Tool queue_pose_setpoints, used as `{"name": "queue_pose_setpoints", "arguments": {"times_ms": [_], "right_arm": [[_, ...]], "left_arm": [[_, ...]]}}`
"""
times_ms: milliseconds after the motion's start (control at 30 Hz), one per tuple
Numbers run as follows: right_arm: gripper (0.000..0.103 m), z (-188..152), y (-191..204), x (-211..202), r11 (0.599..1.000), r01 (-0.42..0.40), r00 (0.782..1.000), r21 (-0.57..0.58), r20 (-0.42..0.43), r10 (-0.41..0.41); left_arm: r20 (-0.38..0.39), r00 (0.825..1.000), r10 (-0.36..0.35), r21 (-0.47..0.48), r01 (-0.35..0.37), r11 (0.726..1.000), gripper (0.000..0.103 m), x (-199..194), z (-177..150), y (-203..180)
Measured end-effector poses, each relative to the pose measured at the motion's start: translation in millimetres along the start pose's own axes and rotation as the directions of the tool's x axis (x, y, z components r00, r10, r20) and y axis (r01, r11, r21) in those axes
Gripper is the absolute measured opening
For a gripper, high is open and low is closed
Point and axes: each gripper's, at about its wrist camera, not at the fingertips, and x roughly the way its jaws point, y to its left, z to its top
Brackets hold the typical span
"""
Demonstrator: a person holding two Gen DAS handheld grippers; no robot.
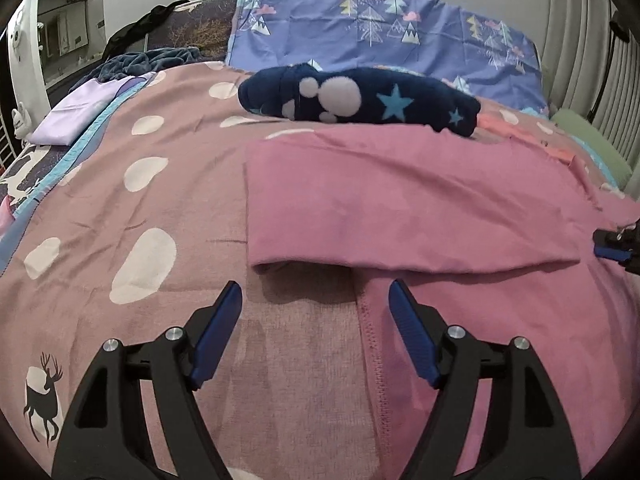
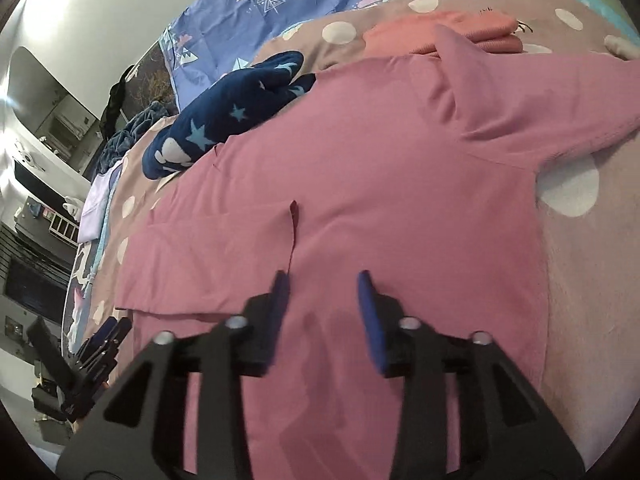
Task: Fold small clothes
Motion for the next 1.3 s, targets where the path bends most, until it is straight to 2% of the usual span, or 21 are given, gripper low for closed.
{"name": "queue_pose_setpoints", "arguments": {"times_ms": [167,233,267,300,333,400,500,533,633,700,767,833,933,967,1000,1033,1100,1133,1233,1267,1300], "right_arm": [[0.06,10,23,35,0.996,-0.076,0.997,-0.045,-0.023,0.075],[0.057,14,37,50,0.995,-0.038,0.999,-0.091,-0.005,0.038],[0.03,14,47,57,0.991,-0.008,1.0,-0.132,0.005,0.008],[0.009,16,53,61,0.988,0.002,1.0,-0.157,0.001,-0.002],[0.002,17,61,65,0.983,-0.018,1.0,-0.185,-0.028,0.013],[0.002,22,68,47,0.982,-0.068,0.997,-0.174,0.02,0.072],[0.002,41,78,-4,0.974,-0.072,0.979,-0.213,0.169,0.109],[0.002,51,77,-21,0.976,-0.037,0.97,-0.215,0.226,0.086],[0.003,76,62,-30,0.979,0.064,0.96,-0.196,0.279,-0.007],[0.003,86,42,-20,0.984,0.082,0.968,-0.16,0.246,-0.041],[0.003,93,18,3,0.991,0.074,0.983,-0.113,0.173,-0.054],[0.003,92,6,19,0.987,0.12,0.983,-0.104,0.152,-0.103],[0.018,88,-4,22,0.979,0.189,0.97,-0.074,0.172,-0.174],[0.032,88,-8,19,0.976,0.213,0.961,-0.048,0.194,-0.2],[0.037,86,-9,16,0.976,0.214,0.955,-0.024,0.216,-0.204],[0.037,84,-12,10,0.978,0.208,0.953,-0.014,0.228,-0.199],[0.037,79,-13,2,0.986,0.167,0.959,-0.025,0.234,-0.157],[0.037,73,-10,-3,0.992,0.117,0.968,-0.051,0.231,-0.102],[0.036,55,-2,4,0.989,0.032,0.987,-0.143,0.157,-0.009],[0.038,49,-1,14,0.984,0.065,0.991,-0.165,0.128,-0.044],[0.041,44,-3,31,0.975,0.136,0.988,-0.176,0.097,-0.12]], "left_arm": [[-0.001,1.0,0.009,0.006,-0.009,1.0,0.078,-5,-2,0],[-0.003,0.999,0.036,0.016,-0.036,0.999,0.08,-5,-2,2],[-0.004,0.999,0.044,0.017,-0.044,0.999,0.08,-5,-2,3],[-0.007,0.998,0.057,0.014,-0.057,0.998,0.08,-4,-2,6],[-0.009,0.998,0.065,0.009,-0.065,0.998,0.08,-4,-2,9],[-0.015,0.996,0.082,-0.004,-0.082,0.997,0.081,-3,-1,15],[-0.011,0.998,0.069,-0.036,-0.07,0.997,0.083,-5,3,24],[-0.006,0.998,0.054,-0.043,-0.055,0.998,0.084,-5,5,25],[0.02,1.0,-0.007,-0.049,0.008,0.999,0.088,-6,11,20],[0.017,0.999,-0.035,-0.032,0.036,0.999,0.089,1,15,13],[-0.01,1.0,-0.025,-0.019,0.024,1.0,0.089,11,17,6],[-0.039,0.999,-0.025,-0.003,0.025,1.0,0.089,23,20,0],[-0.063,0.998,0.019,0.016,-0.018,1.0,0.088,35,26,-4],[-0.068,0.997,0.035,0.013,-0.034,0.999,0.085,38,27,-2],[-0.067,0.997,0.036,0.001,-0.036,0.999,0.067,40,30,2],[-0.07,0.998,0.012,-0.017,-0.013,1.0,0.052,40,31,6],[-0.059,0.997,-0.051,-0.061,0.047,0.997,0.035,38,31,14],[-0.056,0.996,-0.074,-0.067,0.07,0.995,0.027,38,30,14],[-0.049,0.998,-0.04,-0.02,0.039,0.999,0.02,37,26,3],[-0.047,0.999,-0.018,0.0,0.018,1.0,0.02,36,25,-1],[-0.048,0.999,-0.005,0.011,0.006,1.0,0.02,36,25,-4]]}}
